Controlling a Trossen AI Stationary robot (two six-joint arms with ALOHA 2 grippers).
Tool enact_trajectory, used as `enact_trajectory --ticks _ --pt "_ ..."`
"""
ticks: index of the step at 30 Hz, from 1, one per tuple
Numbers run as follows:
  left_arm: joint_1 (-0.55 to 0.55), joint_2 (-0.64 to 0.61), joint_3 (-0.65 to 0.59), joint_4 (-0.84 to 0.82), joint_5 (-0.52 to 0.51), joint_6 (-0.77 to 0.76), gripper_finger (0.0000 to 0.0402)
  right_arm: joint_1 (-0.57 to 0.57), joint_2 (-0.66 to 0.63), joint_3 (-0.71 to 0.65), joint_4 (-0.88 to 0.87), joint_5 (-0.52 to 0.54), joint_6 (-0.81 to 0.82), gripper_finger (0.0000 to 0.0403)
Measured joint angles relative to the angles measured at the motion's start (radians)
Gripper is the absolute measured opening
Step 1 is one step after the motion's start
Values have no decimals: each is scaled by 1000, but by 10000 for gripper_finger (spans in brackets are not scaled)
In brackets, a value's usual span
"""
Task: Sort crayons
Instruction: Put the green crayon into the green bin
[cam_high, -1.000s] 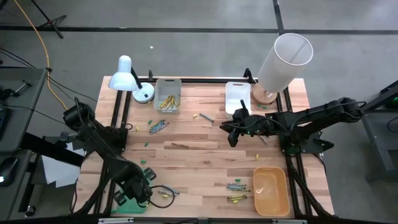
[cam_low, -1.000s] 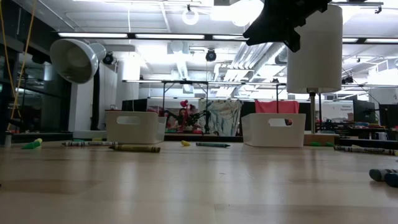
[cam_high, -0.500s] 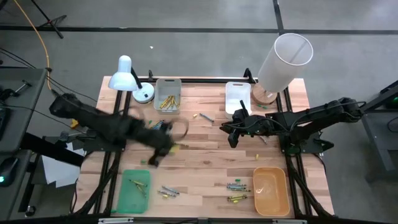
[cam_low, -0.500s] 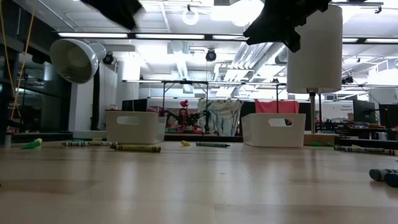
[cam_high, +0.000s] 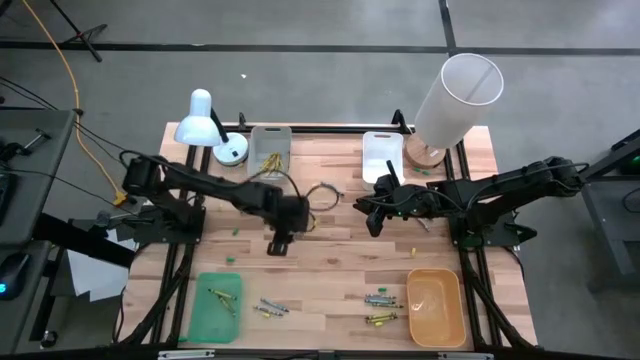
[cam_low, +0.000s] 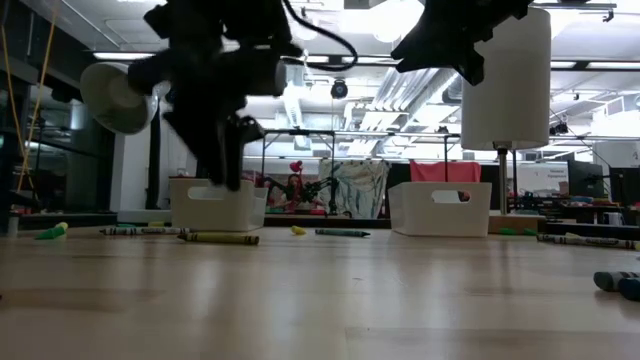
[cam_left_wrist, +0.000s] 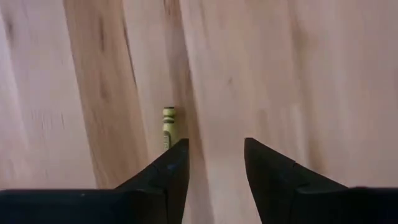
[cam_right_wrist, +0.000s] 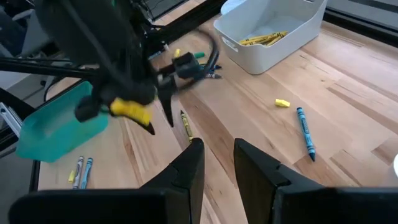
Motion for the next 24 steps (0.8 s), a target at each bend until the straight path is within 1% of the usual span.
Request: enact_trajectory --ticks 2,6,8,11,14,19,24 --pt "-30 18 -15 11 -70 20 133 0 0 0 0 1 0 80" --pt "-70 30 -39 59 -242 46 125 0 0 0 0 12 0 80" --pt "-75 30 -55 91 -273 55 122 0 0 0 0 13 0 80" --pt "-66 30 -69 106 -265 69 122 0 0 0 0 14 0 80" --pt "-43 46 -71 112 -204 75 122 0 0 0 0 14 0 80" --pt "-11 79 -72 132 -186 84 122 0 0 0 -12 15 0 80" --pt "-5 130 -70 137 -172 84 122 0 0 0 -27 15 0 80"
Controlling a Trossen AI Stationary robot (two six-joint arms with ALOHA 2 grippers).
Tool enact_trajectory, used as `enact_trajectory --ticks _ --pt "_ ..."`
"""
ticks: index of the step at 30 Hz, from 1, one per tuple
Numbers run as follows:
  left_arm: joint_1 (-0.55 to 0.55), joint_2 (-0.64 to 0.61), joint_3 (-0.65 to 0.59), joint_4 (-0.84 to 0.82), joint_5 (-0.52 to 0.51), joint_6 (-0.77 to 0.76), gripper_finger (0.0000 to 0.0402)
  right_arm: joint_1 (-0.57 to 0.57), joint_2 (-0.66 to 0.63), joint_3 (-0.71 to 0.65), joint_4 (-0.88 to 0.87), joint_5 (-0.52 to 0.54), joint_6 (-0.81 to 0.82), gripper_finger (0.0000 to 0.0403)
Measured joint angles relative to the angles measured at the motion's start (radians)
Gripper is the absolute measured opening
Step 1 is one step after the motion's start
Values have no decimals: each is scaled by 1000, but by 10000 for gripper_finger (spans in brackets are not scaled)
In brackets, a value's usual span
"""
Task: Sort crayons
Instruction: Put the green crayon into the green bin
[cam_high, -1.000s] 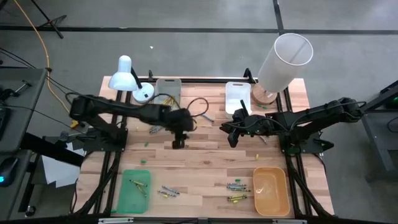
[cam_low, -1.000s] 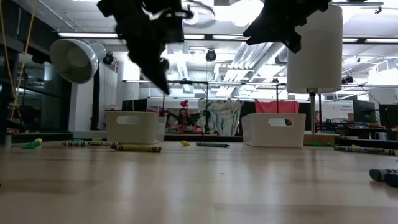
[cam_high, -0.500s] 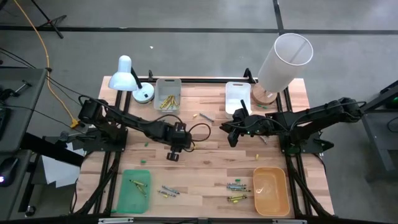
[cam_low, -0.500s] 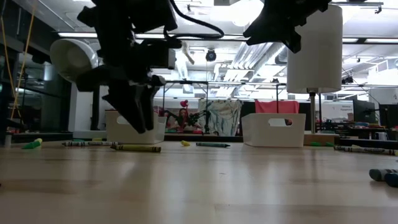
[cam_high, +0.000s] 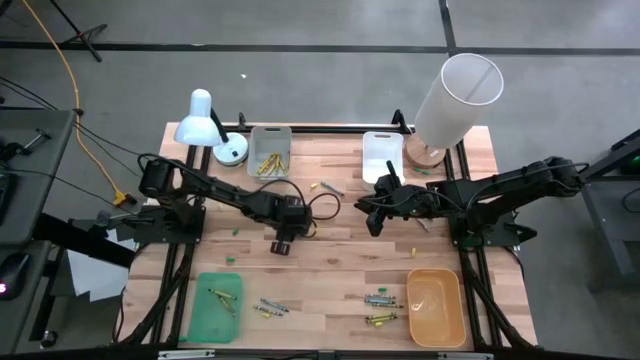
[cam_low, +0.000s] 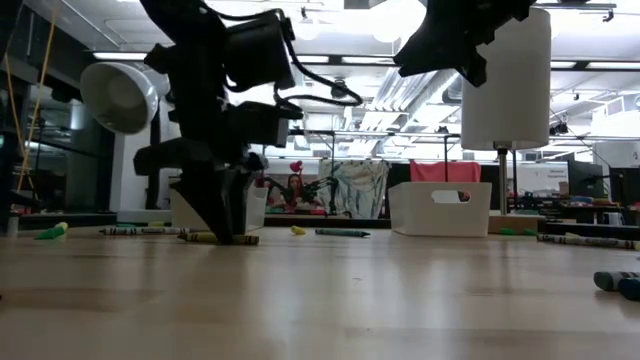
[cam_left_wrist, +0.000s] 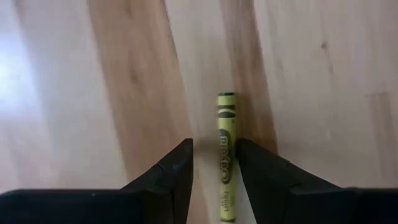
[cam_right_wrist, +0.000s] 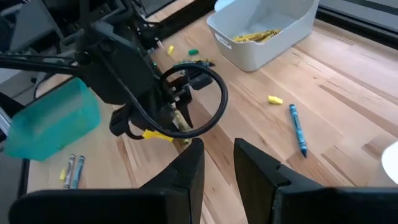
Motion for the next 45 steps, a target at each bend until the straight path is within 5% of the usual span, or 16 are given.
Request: enact_trajectory --ticks 6,12,16,25,34,39,45 --pt "-8 34 4 -18 19 1 114 0 0 0 -11 -1 7 80" --pt "-6 31 5 -66 36 -32 21 0 0 0 -13 -5 7 80" --pt "-1 9 5 -83 45 -77 8 0 0 0 -13 -6 7 80" --pt "-9 -265 -1 -110 35 -155 1 0 0 0 82 -25 -50 80" --pt "-114 -574 0 114 -105 -297 0 0 0 0 159 -52 -106 80" --pt "-179 -598 -16 245 -280 -317 0 0 0 0 210 -89 -144 80" --pt "-186 -597 -113 499 -294 -361 0 0 0 0 270 -113 -181 80"
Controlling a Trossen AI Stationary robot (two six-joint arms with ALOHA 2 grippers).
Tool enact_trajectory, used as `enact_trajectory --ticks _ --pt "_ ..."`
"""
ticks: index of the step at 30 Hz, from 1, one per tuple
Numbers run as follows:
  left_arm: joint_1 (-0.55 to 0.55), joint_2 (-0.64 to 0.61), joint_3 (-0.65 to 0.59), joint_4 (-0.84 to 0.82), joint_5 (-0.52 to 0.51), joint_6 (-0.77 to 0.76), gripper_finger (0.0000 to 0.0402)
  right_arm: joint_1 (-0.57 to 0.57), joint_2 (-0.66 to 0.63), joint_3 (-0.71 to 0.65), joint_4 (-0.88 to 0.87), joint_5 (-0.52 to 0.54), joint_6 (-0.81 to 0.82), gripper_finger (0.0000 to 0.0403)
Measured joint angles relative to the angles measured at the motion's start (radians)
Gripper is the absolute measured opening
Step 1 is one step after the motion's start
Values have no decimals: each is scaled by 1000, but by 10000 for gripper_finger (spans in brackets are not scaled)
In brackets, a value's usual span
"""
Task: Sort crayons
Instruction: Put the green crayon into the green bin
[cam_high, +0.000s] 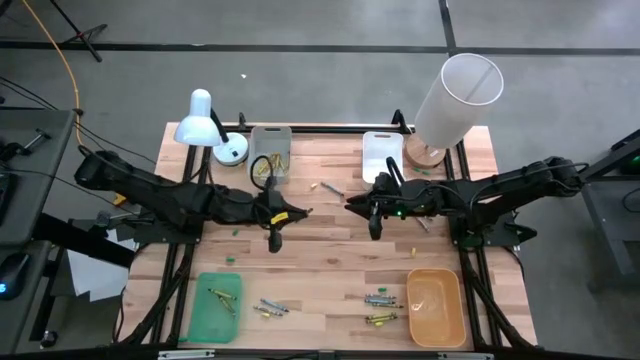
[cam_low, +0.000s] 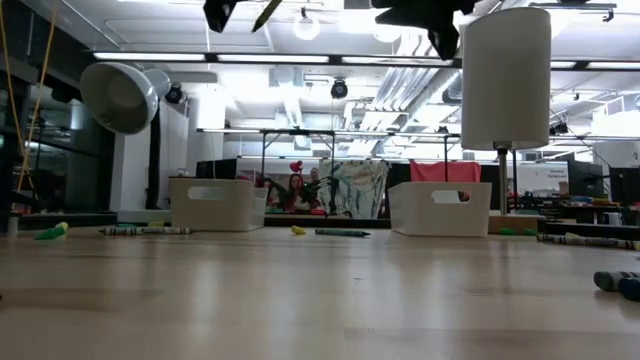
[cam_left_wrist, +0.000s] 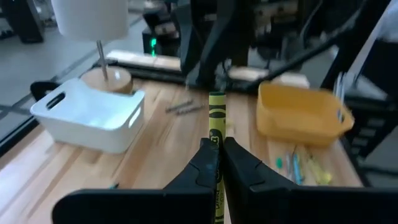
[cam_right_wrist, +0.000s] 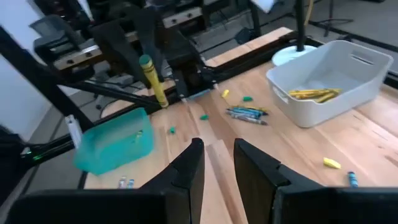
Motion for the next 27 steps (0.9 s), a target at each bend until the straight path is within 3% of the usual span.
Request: enact_trajectory --ticks 3,12,15,17,21,27 --pt "1 -2 -21 69 -1 -5 0 0 0 0 9 -35 -5 80" --pt "1 -2 -28 78 0 -6 0 0 0 0 10 -57 -4 80" --pt "1 -8 -23 42 81 28 0 0 0 0 6 -57 -5 80" --pt "-9 -18 12 -76 148 50 0 0 0 0 6 -57 -4 80" --pt "-96 -14 131 -437 164 46 0 -1 0 0 5 -54 -5 80" --pt "-347 50 330 -881 152 44 0 -1 0 0 -5 12 -6 80"
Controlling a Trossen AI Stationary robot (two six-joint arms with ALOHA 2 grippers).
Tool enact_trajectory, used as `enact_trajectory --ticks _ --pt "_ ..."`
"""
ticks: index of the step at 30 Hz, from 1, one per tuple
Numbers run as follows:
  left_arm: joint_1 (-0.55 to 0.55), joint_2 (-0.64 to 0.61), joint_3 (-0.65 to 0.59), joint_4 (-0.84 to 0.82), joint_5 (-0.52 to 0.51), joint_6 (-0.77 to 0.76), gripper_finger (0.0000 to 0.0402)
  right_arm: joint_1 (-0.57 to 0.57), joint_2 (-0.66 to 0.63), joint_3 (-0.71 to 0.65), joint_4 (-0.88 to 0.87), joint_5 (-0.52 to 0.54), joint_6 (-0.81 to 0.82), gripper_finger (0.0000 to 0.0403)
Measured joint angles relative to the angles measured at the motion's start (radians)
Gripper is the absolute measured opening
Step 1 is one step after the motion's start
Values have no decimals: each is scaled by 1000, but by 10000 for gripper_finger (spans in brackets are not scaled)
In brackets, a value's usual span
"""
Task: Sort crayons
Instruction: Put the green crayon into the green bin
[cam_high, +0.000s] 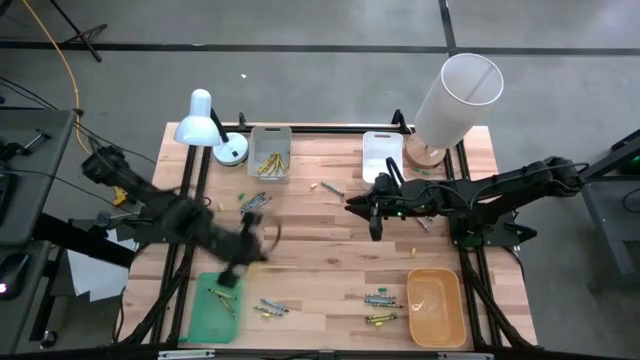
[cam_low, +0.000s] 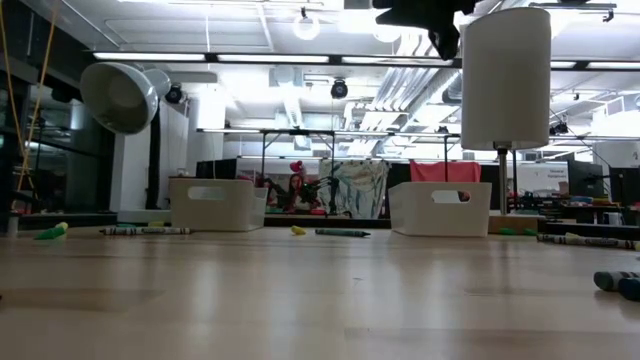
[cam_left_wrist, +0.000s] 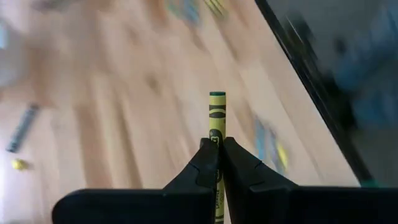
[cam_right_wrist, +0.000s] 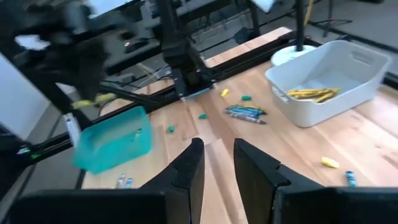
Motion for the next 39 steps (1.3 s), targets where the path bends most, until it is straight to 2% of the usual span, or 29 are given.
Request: enact_trajectory --ticks 3,6,9,13,22,31,39 --pt "-152 58 50 -180 1 -42 0 0 0 0 -2 21 -14 80" --pt "-292 126 49 -262 33 -64 0 0 0 0 -13 24 -17 80" --pt "-396 199 28 -254 75 16 0 0 0 0 -24 25 -8 80" --pt "-462 296 -1 -215 101 65 0 0 0 0 -35 54 -2 80" --pt "-480 405 -120 24 239 153 0 0 0 0 -36 105 10 80" --pt "-455 407 -215 117 240 173 5 0 0 0 -39 127 12 80" --pt "-419 407 -258 148 269 138 33 0 0 0 -43 128 12 80"
